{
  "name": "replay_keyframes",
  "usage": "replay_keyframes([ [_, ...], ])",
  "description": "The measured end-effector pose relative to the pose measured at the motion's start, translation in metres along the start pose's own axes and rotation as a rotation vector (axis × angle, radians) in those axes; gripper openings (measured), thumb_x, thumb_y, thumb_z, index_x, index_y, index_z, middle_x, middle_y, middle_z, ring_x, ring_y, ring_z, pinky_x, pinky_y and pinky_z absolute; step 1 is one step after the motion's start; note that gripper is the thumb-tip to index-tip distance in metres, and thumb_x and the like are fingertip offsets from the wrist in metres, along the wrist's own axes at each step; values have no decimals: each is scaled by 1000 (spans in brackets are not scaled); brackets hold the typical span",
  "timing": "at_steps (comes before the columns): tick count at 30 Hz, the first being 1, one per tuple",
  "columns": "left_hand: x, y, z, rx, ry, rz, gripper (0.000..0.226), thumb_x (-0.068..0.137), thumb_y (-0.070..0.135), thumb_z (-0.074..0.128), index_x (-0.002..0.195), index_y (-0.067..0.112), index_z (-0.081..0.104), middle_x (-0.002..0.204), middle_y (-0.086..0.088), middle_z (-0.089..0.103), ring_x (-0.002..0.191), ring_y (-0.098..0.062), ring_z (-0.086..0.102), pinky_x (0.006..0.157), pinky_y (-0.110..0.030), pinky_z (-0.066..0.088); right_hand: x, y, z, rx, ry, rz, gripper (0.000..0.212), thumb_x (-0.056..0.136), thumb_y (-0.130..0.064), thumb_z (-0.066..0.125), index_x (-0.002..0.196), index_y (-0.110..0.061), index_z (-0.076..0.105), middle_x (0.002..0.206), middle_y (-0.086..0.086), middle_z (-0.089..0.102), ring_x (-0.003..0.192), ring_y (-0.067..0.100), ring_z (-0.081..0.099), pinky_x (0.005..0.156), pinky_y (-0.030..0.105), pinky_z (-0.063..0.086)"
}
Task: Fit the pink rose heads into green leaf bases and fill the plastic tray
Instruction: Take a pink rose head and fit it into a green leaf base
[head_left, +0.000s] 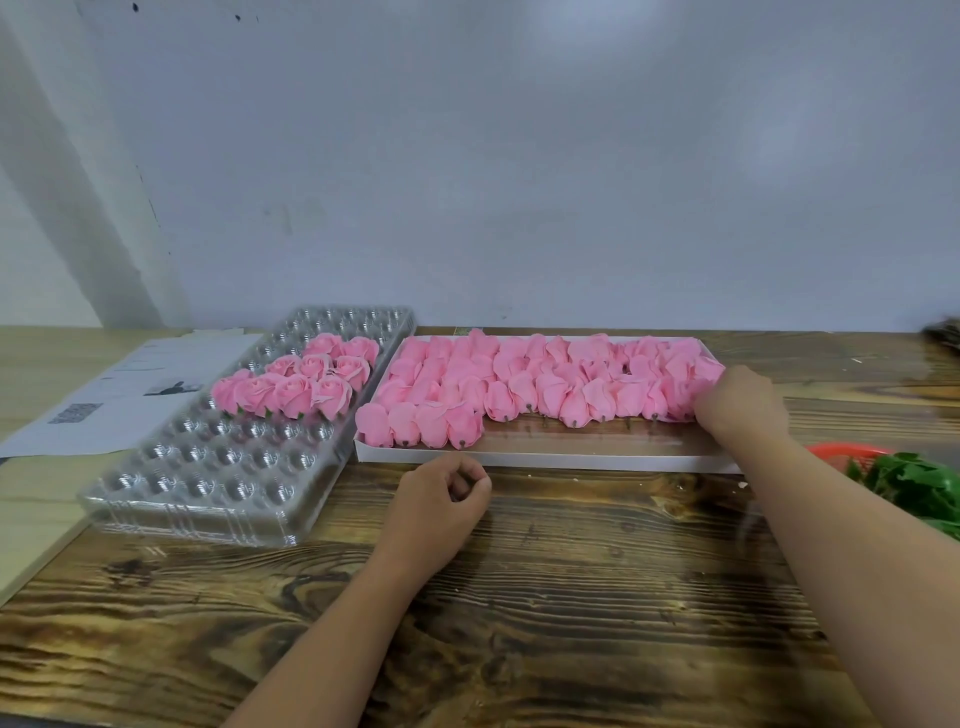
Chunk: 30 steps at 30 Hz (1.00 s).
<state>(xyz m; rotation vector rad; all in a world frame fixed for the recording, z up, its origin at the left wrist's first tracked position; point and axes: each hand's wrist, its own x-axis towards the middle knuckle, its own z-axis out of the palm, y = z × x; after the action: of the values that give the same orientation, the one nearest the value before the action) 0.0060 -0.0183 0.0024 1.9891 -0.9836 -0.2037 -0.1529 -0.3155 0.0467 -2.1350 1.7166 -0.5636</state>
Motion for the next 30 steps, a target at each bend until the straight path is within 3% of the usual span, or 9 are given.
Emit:
replay_keyframes([
  [5,0,0,0,10,0,-3,12,92,26,71,81,30,68,68,7,66,68,-10,61,66,-32,53,3,1,1,3,30,19,18,93,-13,50,102,0,58,110,25,63,97,41,60,71,37,42],
  [23,-1,1,-1,6,-4,-6,11,93,27,70,82,30,68,67,7,66,63,-5,59,66,-32,53,9,-2,8,-13,34,45,27,92,-21,54,109,0,60,110,23,63,99,41,62,71,36,42],
  [30,-1,2,-1,11,-3,4,10,93,26,70,83,28,69,70,6,66,69,-10,62,65,-28,51,10,-1,8,47,10,27,16,91,-18,56,95,-2,56,110,26,63,101,43,61,73,36,43],
])
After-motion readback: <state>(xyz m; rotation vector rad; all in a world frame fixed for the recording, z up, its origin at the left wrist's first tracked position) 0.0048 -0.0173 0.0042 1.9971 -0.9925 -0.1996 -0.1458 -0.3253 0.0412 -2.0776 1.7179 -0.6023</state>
